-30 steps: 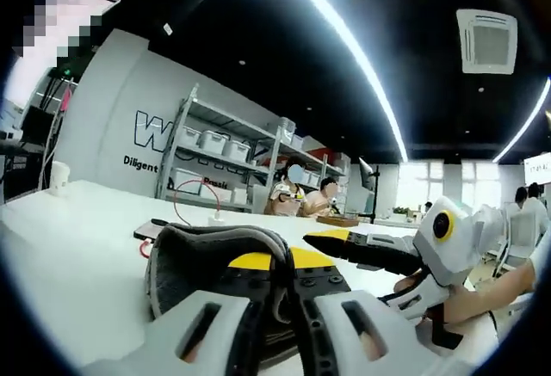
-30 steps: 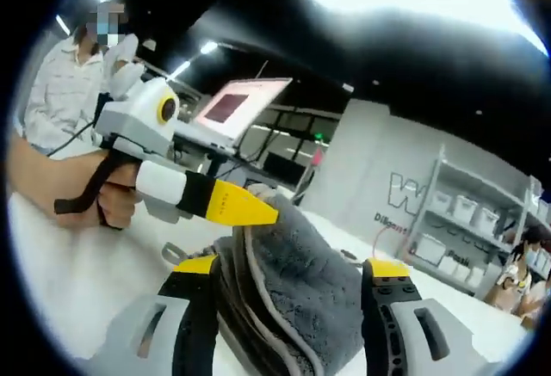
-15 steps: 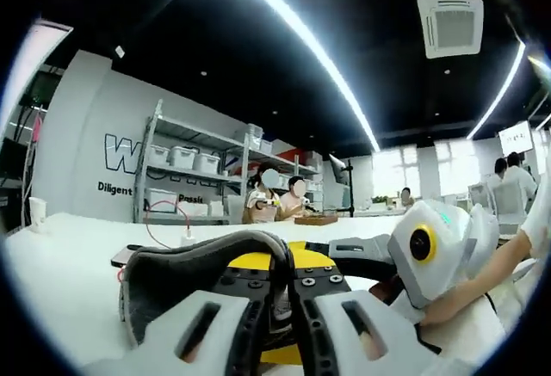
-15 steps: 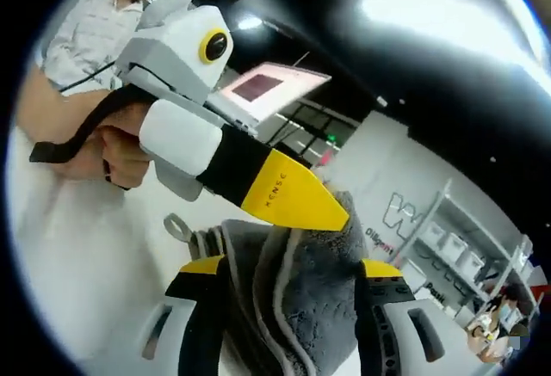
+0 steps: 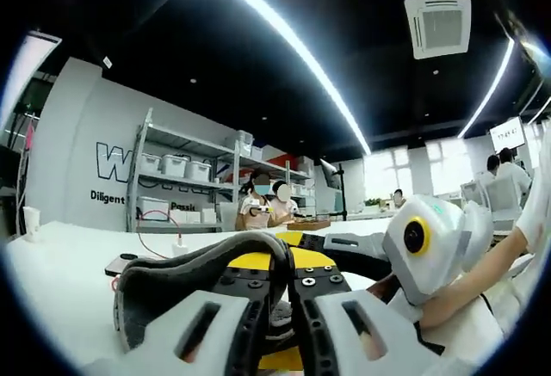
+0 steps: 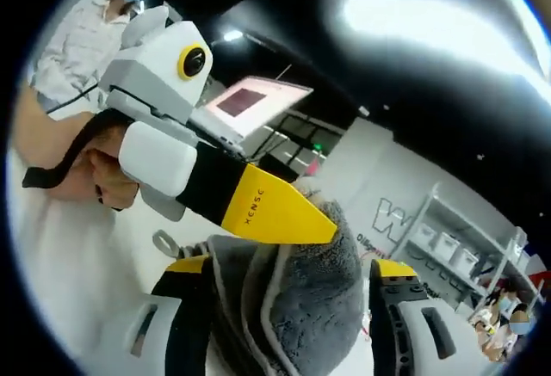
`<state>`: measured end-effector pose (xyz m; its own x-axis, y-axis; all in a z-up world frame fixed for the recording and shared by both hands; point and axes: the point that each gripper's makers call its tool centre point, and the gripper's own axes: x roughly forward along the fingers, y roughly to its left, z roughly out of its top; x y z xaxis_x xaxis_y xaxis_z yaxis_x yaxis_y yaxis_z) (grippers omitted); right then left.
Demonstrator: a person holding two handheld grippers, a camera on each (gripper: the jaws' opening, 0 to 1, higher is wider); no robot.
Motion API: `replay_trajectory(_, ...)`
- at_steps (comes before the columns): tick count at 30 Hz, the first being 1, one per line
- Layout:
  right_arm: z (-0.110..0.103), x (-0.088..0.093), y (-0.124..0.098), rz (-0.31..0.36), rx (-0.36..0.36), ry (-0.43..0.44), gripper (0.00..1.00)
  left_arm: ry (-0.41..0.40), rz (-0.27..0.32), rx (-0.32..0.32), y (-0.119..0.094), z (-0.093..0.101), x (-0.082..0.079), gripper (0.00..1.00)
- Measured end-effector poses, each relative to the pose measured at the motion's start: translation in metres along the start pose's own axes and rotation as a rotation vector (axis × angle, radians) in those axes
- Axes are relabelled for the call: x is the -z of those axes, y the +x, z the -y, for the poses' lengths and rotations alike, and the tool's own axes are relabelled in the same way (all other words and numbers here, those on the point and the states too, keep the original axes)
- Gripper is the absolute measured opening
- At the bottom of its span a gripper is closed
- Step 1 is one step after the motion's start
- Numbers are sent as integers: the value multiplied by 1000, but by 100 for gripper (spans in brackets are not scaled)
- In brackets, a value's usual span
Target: Open the folded towel by lifting each exposed corner and separating the folded layers until the towel lies flat within the target outline without major curled edges
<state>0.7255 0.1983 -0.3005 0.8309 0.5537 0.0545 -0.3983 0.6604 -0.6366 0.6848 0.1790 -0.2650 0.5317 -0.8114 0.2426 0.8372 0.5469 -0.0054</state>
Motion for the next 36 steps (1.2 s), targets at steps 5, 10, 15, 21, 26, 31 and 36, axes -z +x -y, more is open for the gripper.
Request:
replay_trajectory(5, -5, -2, -1, 0, -10, -36, 73, -43, -11, 44, 1, 9, 2, 5)
replay_trajectory(10, -3, -1, -5, -13, 2, -37, 70, -42, -20, 83, 3, 21, 4, 5)
replay_trajectory(15, -3, 1, -1, -11, -1, -61, 70, -33, -38, 106, 4, 32, 7, 5)
replay_trajectory(21, 2, -2, -5, 10, -7, -17, 57, 15, -35, 106, 2, 37, 5, 6)
replay_trajectory(26, 1, 2, -6, 6, -27, 52, 44, 31, -40, 96, 1, 40, 6, 8)
replay_trajectory(31, 4, 3, -6, 18, -42, 88, 35, 55, -56, 100, 3, 40, 10, 13)
replay_trajectory(36, 7, 3, -4, 28, -49, 110, 29, 50, -52, 101, 4, 35, 9, 14)
